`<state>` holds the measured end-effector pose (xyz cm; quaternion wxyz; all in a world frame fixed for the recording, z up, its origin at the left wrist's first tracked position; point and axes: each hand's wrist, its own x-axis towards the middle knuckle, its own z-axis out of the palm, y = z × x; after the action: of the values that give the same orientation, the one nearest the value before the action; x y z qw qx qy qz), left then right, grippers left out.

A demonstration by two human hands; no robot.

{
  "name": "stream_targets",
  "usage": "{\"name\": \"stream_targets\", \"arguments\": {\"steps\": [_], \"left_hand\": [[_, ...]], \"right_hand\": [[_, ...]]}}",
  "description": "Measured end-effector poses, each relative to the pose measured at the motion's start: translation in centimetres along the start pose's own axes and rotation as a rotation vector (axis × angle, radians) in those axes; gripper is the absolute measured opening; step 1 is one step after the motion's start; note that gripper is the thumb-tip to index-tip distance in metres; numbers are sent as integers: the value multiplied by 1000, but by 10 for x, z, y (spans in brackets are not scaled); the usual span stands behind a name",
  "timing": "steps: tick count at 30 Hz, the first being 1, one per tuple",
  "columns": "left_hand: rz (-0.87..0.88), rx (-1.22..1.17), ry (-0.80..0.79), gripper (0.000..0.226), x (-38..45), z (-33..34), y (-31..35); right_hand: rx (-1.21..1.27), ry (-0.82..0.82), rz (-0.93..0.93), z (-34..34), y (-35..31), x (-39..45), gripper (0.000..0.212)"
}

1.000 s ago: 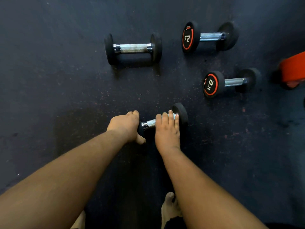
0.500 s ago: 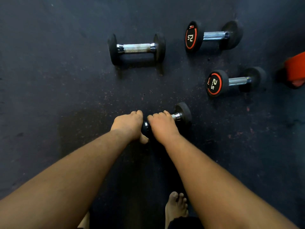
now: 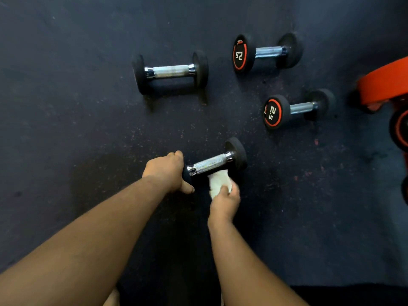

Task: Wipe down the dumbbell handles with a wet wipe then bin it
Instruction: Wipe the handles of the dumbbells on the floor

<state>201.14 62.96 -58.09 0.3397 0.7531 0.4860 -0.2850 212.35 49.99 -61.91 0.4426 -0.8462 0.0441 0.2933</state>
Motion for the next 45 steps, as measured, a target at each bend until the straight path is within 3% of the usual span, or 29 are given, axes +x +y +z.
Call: {"name": "stream_targets", "arguments": {"steps": [1, 3, 7, 11, 18, 23, 30, 35, 39, 45], "left_hand": [[-1, 0, 2, 92, 0, 2, 0], [-4, 3, 9, 93, 1, 7, 1], [-13, 5, 13, 97, 0, 9, 4], [-20, 16, 4, 99, 1, 7, 4], [-23, 33, -3, 98, 0, 2, 6], [-21, 32, 13, 98, 0, 8, 5], [-30, 39, 19, 97, -1, 6, 6], [-21, 34, 19, 97, 0, 6, 5], [-17, 34, 37, 96, 0, 9, 3], [-15, 24, 23, 99, 1, 6, 3]], "right_hand": [[208, -27, 211, 11, 2, 1, 32], [517, -116, 454, 30, -3, 5, 30], [740, -222, 514, 50, -31, 26, 20], [716, -288, 538, 51, -42, 56, 27], [665, -57, 501, 51, -45, 34, 30], [494, -204, 622, 55, -61, 59, 26], [422, -112, 577, 56, -57, 39, 39], [511, -319, 593, 53, -54, 57, 17], [558, -304, 556, 53, -43, 44, 7], [382, -440, 604, 52, -37, 30, 37]]}}
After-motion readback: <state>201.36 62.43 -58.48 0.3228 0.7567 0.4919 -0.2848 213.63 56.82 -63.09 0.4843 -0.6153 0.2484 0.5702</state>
